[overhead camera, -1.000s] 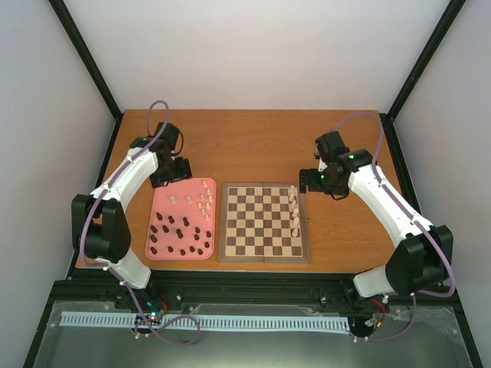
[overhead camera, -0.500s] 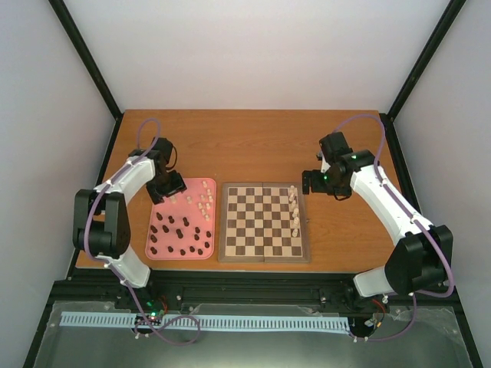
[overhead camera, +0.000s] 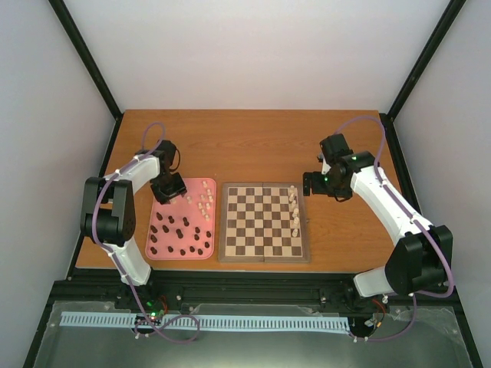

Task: Set up the chess pieces on the board
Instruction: Pick up the chess piece from the storage box, then place the chess piece on the chessboard.

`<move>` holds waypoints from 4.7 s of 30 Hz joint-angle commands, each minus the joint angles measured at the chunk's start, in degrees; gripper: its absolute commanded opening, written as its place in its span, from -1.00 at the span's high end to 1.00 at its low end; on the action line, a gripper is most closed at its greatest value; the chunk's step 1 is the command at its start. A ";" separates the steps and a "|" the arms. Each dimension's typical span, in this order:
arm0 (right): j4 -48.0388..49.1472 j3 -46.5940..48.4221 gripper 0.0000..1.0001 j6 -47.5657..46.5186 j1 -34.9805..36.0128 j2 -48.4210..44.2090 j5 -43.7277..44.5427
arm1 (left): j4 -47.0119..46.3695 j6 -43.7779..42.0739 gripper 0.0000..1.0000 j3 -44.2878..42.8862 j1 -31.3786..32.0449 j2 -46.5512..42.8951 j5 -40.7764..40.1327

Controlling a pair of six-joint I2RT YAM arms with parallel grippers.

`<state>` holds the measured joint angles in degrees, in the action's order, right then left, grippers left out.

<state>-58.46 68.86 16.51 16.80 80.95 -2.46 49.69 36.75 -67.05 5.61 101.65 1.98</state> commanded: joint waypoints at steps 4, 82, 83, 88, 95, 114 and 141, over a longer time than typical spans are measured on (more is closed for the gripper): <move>0.40 -0.76 -1.00 0.35 -0.65 -0.63 -0.51 | -0.19 -0.03 0.17 -2.65 -0.57 0.60 0.10; 13.24 -9.39 -1.00 1.37 -10.38 3.93 5.05 | 12.77 -11.77 0.98 -38.97 60.86 16.22 3.20; 13.46 -9.36 -1.00 1.30 -10.64 4.14 4.99 | 12.94 -11.93 0.98 -39.74 61.10 16.84 3.29; 14.27 -8.99 -1.00 0.75 -11.96 5.02 4.94 | 12.50 -12.53 0.99 -42.03 61.85 19.86 4.02; 15.06 -8.81 -1.00 0.31 -13.87 5.80 3.39 | 12.85 -13.02 0.99 -44.24 62.06 22.69 6.14; 16.62 -9.84 -1.00 0.38 -14.68 7.21 1.15 | 12.15 -12.92 0.98 -45.56 62.34 26.37 5.76; 16.88 -9.99 -1.00 0.05 -15.13 7.80 -1.34 | 15.80 -13.44 0.99 -47.63 62.38 28.09 3.14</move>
<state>-42.57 59.07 17.04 2.26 88.03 -3.40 64.25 24.36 -113.95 67.22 129.08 5.58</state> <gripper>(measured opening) 1.000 0.169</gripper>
